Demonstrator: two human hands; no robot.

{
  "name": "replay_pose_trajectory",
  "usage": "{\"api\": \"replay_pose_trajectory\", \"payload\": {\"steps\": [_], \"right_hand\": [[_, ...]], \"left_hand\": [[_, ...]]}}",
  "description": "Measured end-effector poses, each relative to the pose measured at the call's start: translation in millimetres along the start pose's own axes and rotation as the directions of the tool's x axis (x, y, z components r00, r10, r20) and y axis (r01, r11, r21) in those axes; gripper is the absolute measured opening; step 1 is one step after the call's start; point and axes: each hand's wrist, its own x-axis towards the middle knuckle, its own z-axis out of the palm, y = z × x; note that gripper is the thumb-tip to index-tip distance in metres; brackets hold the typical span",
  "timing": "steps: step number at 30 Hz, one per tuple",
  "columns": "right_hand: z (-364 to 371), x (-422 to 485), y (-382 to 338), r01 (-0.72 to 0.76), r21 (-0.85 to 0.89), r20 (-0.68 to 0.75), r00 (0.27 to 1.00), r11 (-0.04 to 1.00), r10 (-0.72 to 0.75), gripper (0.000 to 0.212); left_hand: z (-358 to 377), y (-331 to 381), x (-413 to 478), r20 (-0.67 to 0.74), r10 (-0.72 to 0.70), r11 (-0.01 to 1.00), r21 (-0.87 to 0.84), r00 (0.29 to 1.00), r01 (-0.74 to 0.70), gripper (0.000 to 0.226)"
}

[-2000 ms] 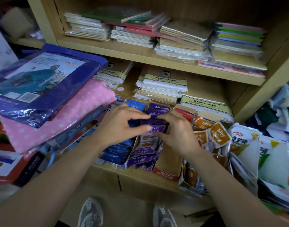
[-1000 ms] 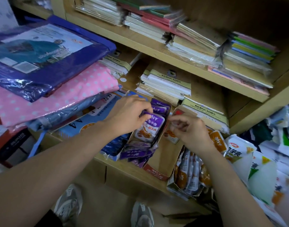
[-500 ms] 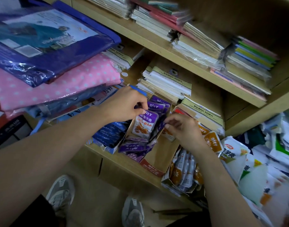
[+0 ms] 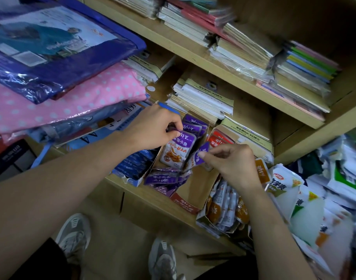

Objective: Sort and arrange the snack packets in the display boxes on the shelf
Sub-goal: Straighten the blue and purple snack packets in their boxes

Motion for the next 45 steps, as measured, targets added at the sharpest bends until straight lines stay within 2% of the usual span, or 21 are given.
{"api": "replay_pose_trajectory", "payload": {"steps": [4, 6, 9, 10, 12, 15, 17, 19, 22, 27, 29, 32, 34, 37, 41, 43, 45], "right_hand": [[17.1, 4.9, -3.7, -0.024, -0.058, -0.071, 0.997, 0.998, 0.02, 0.018], [15.8, 2.2, -4.4, -0.044, 0.052, -0.098, 0.994, 0.998, 0.049, 0.022], [5.0, -2.5, -5.1, -0.049, 0.271, -0.215, 0.97, 0.961, 0.11, 0.043], [1.3, -3.2, -5.1, -0.035, 0.324, -0.268, 0.955, 0.945, 0.128, 0.045], [-5.5, -3.8, -4.4, 0.0, 0.41, -0.367, 0.915, 0.912, 0.165, 0.033], [-14.8, -6.2, -4.6, 0.066, 0.616, -0.436, 0.859, 0.785, 0.27, 0.02], [-20.1, -6.6, -5.4, 0.122, 0.762, -0.405, 0.856, 0.636, 0.321, 0.013], [-20.7, -5.9, -6.0, 0.169, 0.812, -0.388, 0.871, 0.558, 0.301, 0.012], [-13.6, -5.5, -8.6, 0.166, 0.742, -0.389, 0.896, 0.65, 0.215, 0.014], [-1.8, -2.1, -6.3, 0.207, 0.512, -0.389, 0.921, 0.834, 0.011, 0.021], [2.2, -2.8, -4.8, 0.221, 0.415, -0.333, 0.94, 0.883, -0.079, 0.023], [12.0, -3.5, -2.4, 0.211, 0.204, -0.171, 0.969, 0.956, -0.177, 0.021], [21.8, -0.4, -1.1, 0.218, 0.046, -0.12, 0.97, 0.975, -0.211, 0.014], [34.3, 8.6, -0.8, 0.212, -0.067, -0.2, 0.955, 0.975, -0.221, 0.017], [37.8, 18.0, -0.3, 0.151, -0.064, -0.224, 0.961, 0.987, -0.161, 0.034], [37.5, 21.1, 2.5, 0.139, -0.084, -0.208, 0.966, 0.987, -0.154, 0.032], [37.9, 22.9, 5.1, 0.166, -0.126, -0.197, 0.962, 0.978, -0.189, 0.024]], "left_hand": [[2.6, -0.3, 0.5, -0.006, -0.013, 1.0, -0.01, 1.0, 0.013, 0.011], [3.5, -1.4, 0.7, -0.007, -0.019, 1.0, -0.014, 1.0, 0.019, 0.012], [5.2, -2.2, 0.3, -0.007, -0.029, 0.999, -0.031, 1.0, 0.028, 0.014], [6.0, -2.3, 0.3, -0.012, -0.033, 0.999, -0.037, 0.999, 0.033, 0.014], [8.1, -1.6, 0.7, -0.023, -0.051, 0.997, -0.063, 0.998, 0.05, 0.013], [8.8, -0.6, 1.4, -0.033, -0.111, 0.983, -0.149, 0.993, 0.105, 0.013], [8.1, -0.5, 1.9, -0.025, -0.141, 0.973, -0.188, 0.99, 0.134, 0.014], [7.5, -0.6, 2.4, -0.013, -0.15, 0.968, -0.205, 0.989, 0.144, 0.014], [6.3, -0.8, 3.1, 0.005, -0.147, 0.965, -0.218, 0.989, 0.144, 0.014], [-0.1, -4.3, 3.7, 0.045, -0.149, 0.948, -0.279, 0.988, 0.155, 0.018], [-2.8, -5.1, 3.1, 0.056, -0.147, 0.942, -0.295, 0.988, 0.157, 0.018], [-4.6, -6.1, 1.8, 0.069, -0.145, 0.935, -0.316, 0.987, 0.159, 0.018], [-5.6, -5.4, 0.3, 0.072, -0.144, 0.936, -0.313, 0.987, 0.159, 0.019], [-8.2, 0.4, -4.5, 0.03, -0.098, 0.959, -0.265, 0.995, 0.102, 0.024], [-24.5, 15.1, -21.8, -0.042, -0.012, 0.967, -0.256, 0.999, 0.001, 0.014], [-35.4, 25.5, -36.0, 0.026, 0.014, 0.974, -0.228, 1.0, -0.008, 0.02], [-38.7, 35.8, -51.3, 0.132, 0.033, 0.998, -0.062, 0.991, -0.025, 0.042]]}}
